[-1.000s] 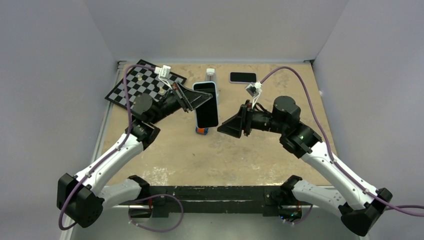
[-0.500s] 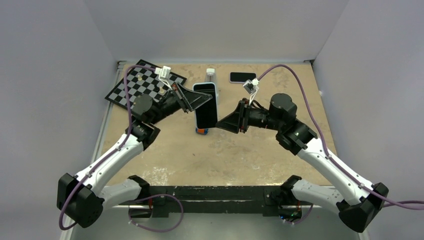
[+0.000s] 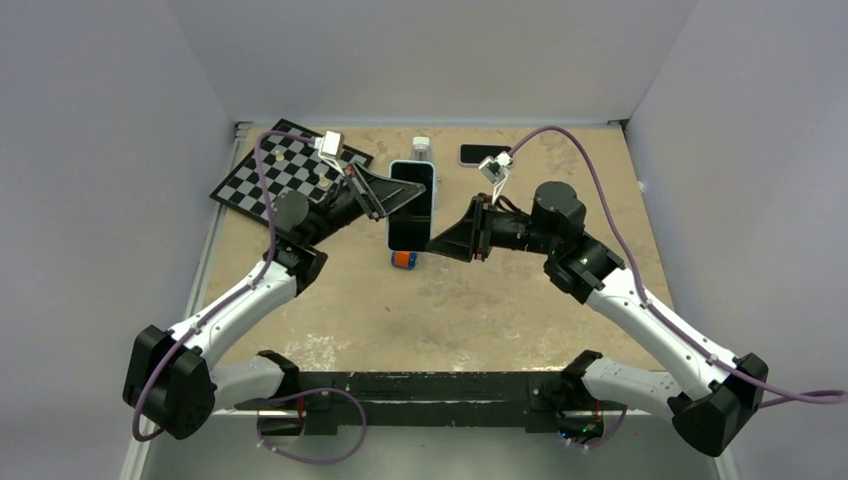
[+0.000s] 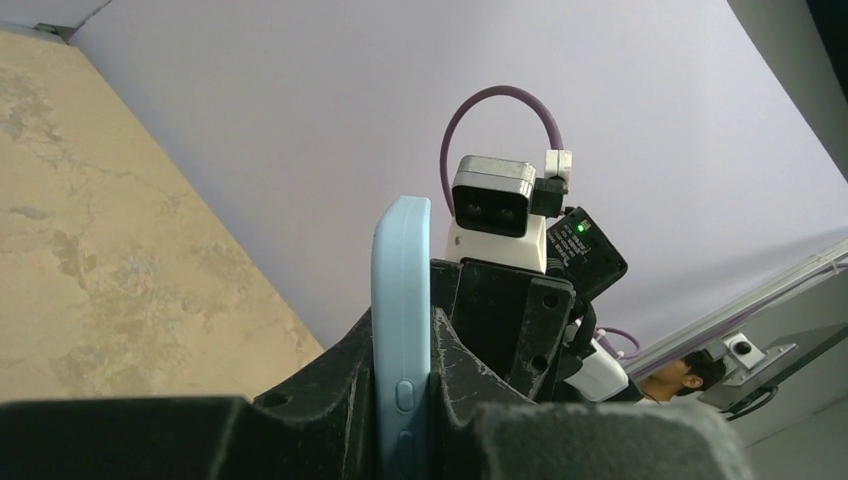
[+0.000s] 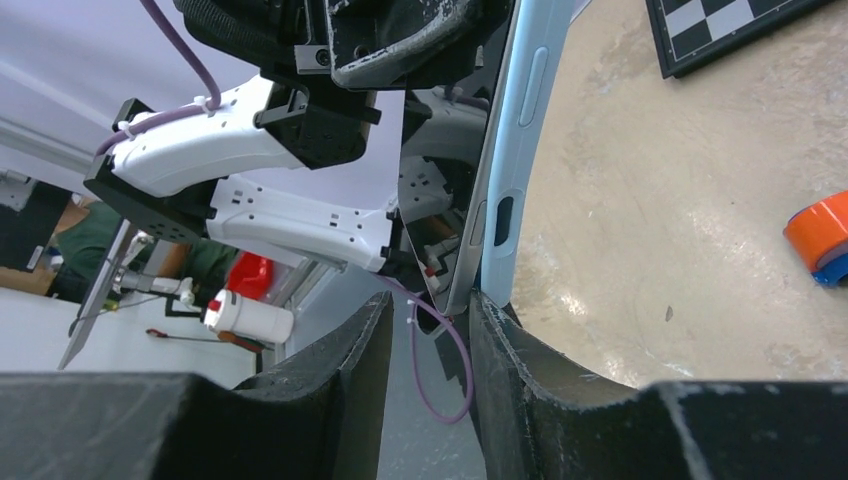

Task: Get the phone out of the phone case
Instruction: Remove the phone case from the phone.

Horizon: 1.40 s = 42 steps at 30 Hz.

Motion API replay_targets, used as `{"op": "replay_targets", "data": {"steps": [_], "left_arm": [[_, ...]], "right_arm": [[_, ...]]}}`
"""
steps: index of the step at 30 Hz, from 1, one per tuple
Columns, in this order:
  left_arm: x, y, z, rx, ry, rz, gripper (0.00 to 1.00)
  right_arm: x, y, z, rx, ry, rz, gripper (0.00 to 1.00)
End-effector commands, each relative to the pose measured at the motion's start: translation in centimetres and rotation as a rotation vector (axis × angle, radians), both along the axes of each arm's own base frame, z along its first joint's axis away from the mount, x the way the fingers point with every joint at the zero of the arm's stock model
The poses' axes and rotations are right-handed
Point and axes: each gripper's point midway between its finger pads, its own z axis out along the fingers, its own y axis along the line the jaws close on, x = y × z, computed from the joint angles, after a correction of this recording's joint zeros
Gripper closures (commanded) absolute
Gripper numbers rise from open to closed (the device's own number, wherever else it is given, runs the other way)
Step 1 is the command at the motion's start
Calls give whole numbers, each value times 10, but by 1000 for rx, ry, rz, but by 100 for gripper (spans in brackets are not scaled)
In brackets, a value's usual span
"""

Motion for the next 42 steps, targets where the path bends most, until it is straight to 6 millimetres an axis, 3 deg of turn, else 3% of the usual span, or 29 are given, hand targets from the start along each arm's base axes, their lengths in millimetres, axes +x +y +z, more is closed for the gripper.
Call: {"op": "replay_targets", "data": {"steps": [1,10,19,22,24,26,27,35,39,42], "left_arm": [[-26,0,37,-116,-76,-80,100],[-37,-6,35,-132,-83,-88,100],[-48,-21,27,-101,-91,-101,100],[-49,-25,18,-41,-106,-98,100],[-50,-25,14,-11,-114,-91,100],[-51,-23,11,20,-131,-75,87],[-51,-21,9,39,-142,-62,77],[-66,-9,4,73,-241,-213,31],[-88,-9,0,105,-334,-331,31],[-99,-7,-9,168,-396,-371,37]], "right_arm": [[7,10,23,89,-50,11,62],[23,5,27,180,50,-103,60],[24,2,38,279,65,-96,61],[23,-5,45,305,38,-111,65],[22,-10,48,314,23,-118,82],[21,-15,48,312,13,-126,100],[21,-18,47,311,11,-132,100],[1,-39,40,309,-3,-19,100],[-14,-45,37,308,-12,64,100],[-22,-51,40,307,-33,83,100]]}}
